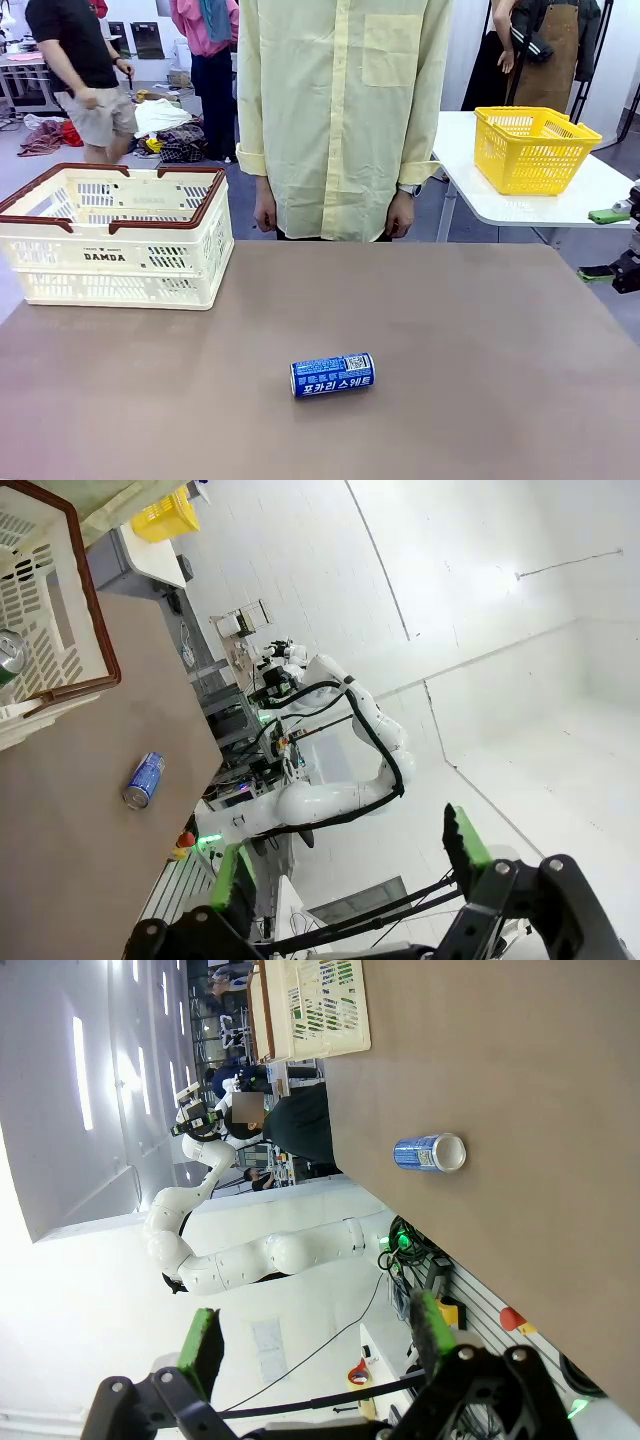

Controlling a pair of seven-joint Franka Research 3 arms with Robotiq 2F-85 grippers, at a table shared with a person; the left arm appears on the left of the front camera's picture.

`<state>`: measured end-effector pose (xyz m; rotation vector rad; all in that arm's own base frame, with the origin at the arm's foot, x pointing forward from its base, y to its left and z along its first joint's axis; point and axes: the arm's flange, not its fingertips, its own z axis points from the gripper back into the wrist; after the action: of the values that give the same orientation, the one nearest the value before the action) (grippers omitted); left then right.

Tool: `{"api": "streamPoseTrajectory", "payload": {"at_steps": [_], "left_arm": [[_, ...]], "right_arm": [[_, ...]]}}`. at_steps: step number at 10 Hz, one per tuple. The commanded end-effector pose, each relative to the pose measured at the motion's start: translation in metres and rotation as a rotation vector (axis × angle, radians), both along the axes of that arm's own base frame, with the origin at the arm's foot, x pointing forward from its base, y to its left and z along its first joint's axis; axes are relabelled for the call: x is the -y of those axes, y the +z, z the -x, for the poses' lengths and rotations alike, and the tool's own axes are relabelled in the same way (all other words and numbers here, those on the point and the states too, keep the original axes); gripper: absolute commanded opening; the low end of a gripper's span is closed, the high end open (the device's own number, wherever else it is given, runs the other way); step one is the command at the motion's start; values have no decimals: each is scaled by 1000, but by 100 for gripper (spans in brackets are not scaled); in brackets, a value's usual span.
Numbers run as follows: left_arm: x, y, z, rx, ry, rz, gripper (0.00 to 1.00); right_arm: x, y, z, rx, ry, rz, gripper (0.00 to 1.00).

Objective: Place the drinks into the Shopping basket.
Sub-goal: Pick up one drink and place it into the Shopping basket.

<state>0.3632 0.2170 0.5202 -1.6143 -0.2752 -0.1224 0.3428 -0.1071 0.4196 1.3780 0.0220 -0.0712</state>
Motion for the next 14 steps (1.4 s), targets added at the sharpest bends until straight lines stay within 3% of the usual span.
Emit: {"api": "streamPoseTrajectory", "payload": {"at_steps": [1, 2, 3, 4, 6, 7, 8, 10, 12, 14], "left_arm": [[2, 1, 3, -11, 2, 0, 100], [0, 0, 0, 0, 0, 0, 100], [26, 32, -1, 97, -17, -87, 100], [65, 63, -14, 147, -142, -204, 100], [176, 100, -51, 95, -411, -428, 100], [237, 98, -55, 41, -579, -588, 100], [294, 90, -49, 37, -697, -710, 100], [387, 67, -16, 44, -810, -912, 100], [447, 33, -7, -47, -543, -873, 100], [499, -15, 17, -56, -389, -1037, 100]], "right_arm": [[2, 3, 0, -4, 15, 10, 100], [2, 3, 0, -4, 15, 10, 100], [2, 3, 0, -4, 15, 10, 100], [2, 3, 0, -4, 15, 10, 100], [2, 3, 0, -4, 15, 10, 100], [2, 3, 0, -4, 15, 10, 100], [2, 3, 0, -4, 15, 10, 100], [2, 3, 0, -4, 15, 10, 100], [2, 3, 0, -4, 15, 10, 100], [2, 3, 0, -4, 15, 10, 100]]}}
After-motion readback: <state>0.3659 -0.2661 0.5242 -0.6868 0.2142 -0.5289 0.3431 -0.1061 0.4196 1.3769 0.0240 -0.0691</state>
